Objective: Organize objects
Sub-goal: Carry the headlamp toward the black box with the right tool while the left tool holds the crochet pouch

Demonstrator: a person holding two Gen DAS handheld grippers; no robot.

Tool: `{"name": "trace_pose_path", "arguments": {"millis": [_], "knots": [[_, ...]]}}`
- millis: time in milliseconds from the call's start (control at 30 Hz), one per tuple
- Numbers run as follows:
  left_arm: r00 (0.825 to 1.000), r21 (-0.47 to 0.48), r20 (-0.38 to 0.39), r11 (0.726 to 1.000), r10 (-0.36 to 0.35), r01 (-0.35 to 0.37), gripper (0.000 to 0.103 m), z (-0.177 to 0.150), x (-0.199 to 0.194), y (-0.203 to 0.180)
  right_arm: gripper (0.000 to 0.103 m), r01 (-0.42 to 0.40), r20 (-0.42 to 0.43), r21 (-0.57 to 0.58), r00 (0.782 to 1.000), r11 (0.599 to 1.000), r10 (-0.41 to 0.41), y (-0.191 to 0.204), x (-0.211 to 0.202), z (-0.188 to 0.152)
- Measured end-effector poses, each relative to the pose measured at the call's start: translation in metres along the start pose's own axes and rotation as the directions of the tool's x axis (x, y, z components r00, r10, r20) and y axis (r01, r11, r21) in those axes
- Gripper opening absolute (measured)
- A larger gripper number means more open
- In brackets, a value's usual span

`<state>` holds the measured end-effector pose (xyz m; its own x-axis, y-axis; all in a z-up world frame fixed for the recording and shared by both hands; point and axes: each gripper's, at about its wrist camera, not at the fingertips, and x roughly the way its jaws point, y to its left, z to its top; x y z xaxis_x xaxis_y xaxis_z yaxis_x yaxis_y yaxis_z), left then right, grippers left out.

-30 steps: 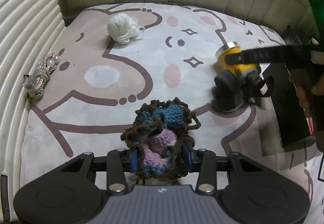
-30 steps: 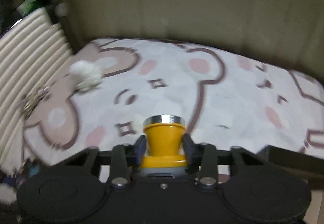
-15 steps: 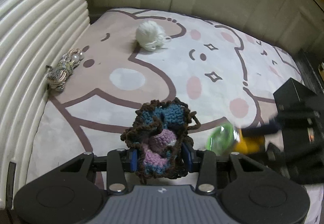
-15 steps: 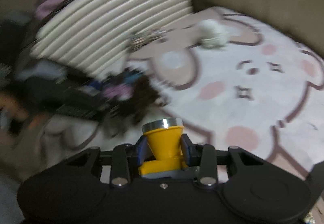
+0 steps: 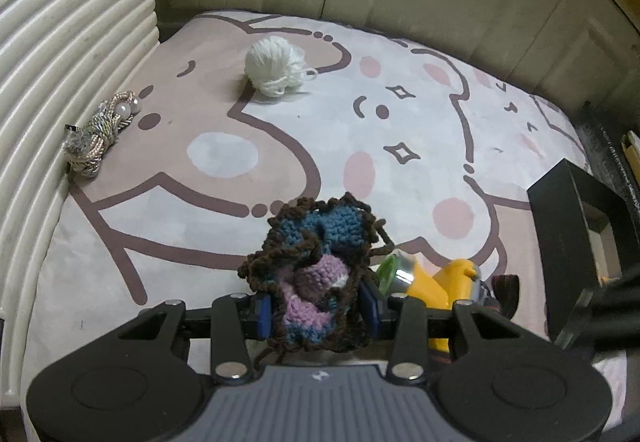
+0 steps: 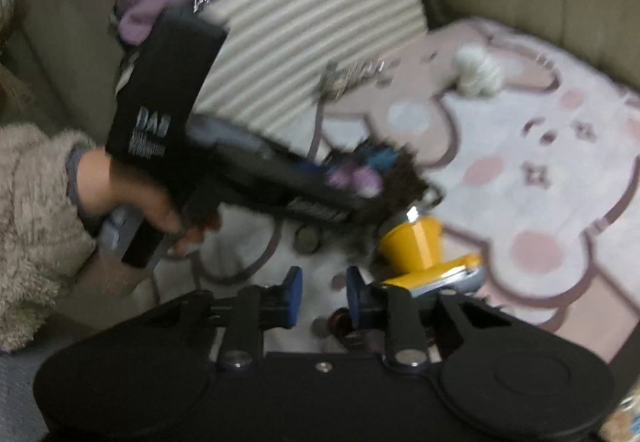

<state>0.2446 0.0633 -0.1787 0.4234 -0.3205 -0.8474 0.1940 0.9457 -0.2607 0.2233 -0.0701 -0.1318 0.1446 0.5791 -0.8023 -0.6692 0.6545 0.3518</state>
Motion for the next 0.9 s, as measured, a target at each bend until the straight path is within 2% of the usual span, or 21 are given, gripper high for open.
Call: {"name": "trace_pose_path", "arguments": {"millis": [67,167,233,400,533,667,733,833,900], "knots": [[1.0,-0.004,-0.004,1.0,0.002,-0.002,0.043,0.0,0.002,0.0,0.019,0.066,-0.03,0.011,0.997,0.998,-0.065,0.002,0.015,-0.001],[1.0,0.0,-0.011,1.0,0.016,-0.016,0.043,0.0,0.004,-0.002,0.001,0.143,-0.063,0.077,0.988,0.987,-0.138,-0.007,0.024,0.002],[1.0,0.003,-0.006,1.0,0.027,-0.027,0.043,0.0,0.003,-0.002,0.0,0.16,-0.081,0.112,0.985,0.981,-0.152,-0.013,0.022,0.001],[1.0,-0.008,0.008,1.0,0.02,-0.02,0.043,0.001,-0.001,-0.001,0.0,0.241,-0.164,0.056,0.959,0.969,-0.229,-0.019,0.019,-0.014],[1.0,0.006,-0.003,1.0,0.013,-0.013,0.043,0.0,0.001,-0.005,0.0,0.31,-0.169,0.075,0.941,0.948,-0.294,-0.033,0.009,-0.019],[0.999,0.048,-0.031,0.999,0.022,-0.02,0.043,-0.001,0.004,-0.011,0.0,0.405,-0.165,0.101,0.907,0.909,-0.386,-0.047,-0.001,-0.022],[0.998,0.08,-0.054,0.996,0.04,-0.036,0.043,-0.002,0.007,-0.013,0.004,0.384,-0.147,0.165,0.92,0.908,-0.363,-0.056,-0.01,-0.024],[0.995,0.127,-0.074,0.991,0.062,-0.052,0.043,-0.005,0.009,-0.017,0.018,0.313,-0.107,0.278,0.95,0.908,-0.295,-0.064,-0.029,-0.026],[0.995,0.132,-0.074,0.99,0.06,-0.05,0.043,-0.005,0.008,-0.017,0.022,0.249,-0.058,0.403,0.967,0.881,-0.247,-0.069,-0.039,-0.027]]}}
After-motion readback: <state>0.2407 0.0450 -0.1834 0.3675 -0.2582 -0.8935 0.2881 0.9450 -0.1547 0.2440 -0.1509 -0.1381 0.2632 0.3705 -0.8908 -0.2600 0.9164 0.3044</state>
